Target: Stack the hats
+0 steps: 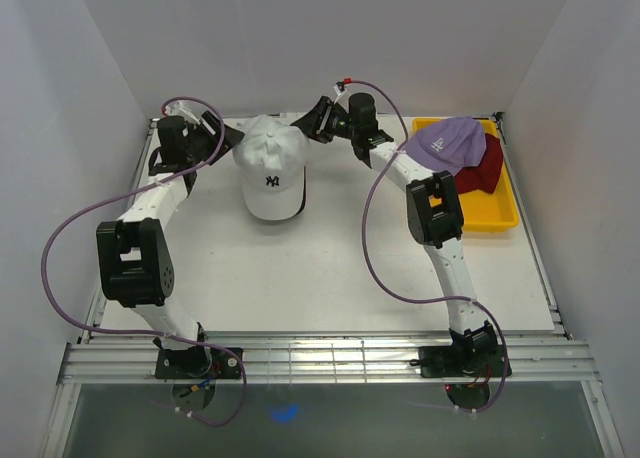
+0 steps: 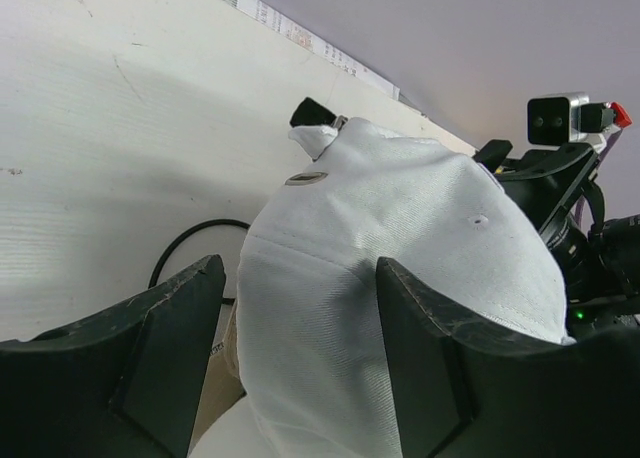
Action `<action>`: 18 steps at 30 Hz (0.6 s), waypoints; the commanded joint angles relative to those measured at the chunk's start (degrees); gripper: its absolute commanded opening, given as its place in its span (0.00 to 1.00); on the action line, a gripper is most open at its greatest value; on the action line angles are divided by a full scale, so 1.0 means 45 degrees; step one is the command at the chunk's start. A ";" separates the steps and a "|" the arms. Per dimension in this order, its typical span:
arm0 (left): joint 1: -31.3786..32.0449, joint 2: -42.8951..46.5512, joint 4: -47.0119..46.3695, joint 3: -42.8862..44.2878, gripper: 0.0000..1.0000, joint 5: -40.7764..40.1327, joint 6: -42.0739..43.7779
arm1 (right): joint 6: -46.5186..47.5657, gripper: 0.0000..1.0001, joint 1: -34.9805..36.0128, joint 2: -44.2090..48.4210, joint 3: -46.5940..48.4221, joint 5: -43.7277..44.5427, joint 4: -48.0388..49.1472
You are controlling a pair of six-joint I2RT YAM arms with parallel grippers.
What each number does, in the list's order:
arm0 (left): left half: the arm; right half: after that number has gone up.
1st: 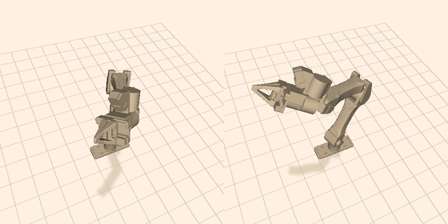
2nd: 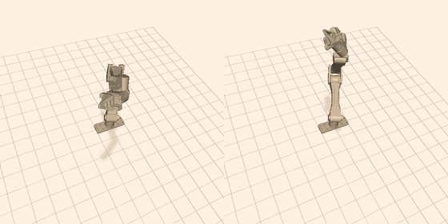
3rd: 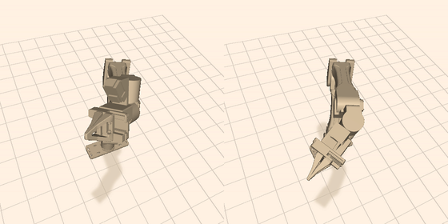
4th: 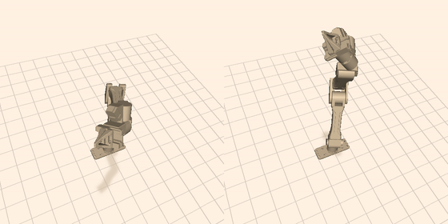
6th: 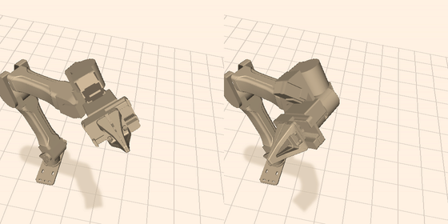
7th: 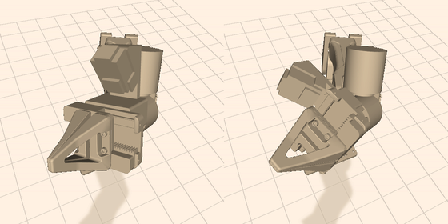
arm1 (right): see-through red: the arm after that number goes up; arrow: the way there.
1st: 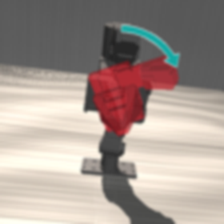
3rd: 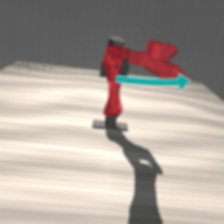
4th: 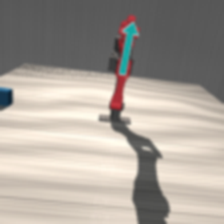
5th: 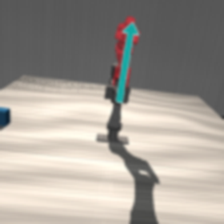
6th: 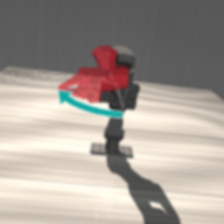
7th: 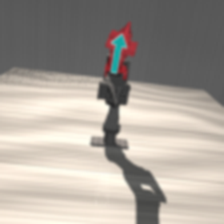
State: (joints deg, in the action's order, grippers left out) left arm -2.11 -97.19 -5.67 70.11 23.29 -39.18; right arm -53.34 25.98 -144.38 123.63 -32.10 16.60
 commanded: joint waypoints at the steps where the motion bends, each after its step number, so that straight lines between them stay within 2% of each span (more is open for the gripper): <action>1: 0.0117 0.0249 0.1201 0.0689 0.73 0.0059 0.0600 | -0.0294 0.56 -0.0323 0.0950 -0.0169 0.0043 0.0452; 11: -0.0117 0.0562 0.1904 0.1198 0.76 0.0137 0.0855 | -0.0568 0.75 -0.0499 0.2180 -0.1049 0.0257 0.0609; 18: -0.0351 0.0757 0.2003 0.1374 0.77 0.0586 0.0952 | -0.0686 0.80 -0.0655 0.2747 -0.1165 0.0297 0.0180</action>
State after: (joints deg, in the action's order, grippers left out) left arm -3.11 -97.08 1.91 74.15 24.10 -36.12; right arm -56.47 23.27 -136.79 118.48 -31.22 16.60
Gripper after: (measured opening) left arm 0.770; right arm 0.795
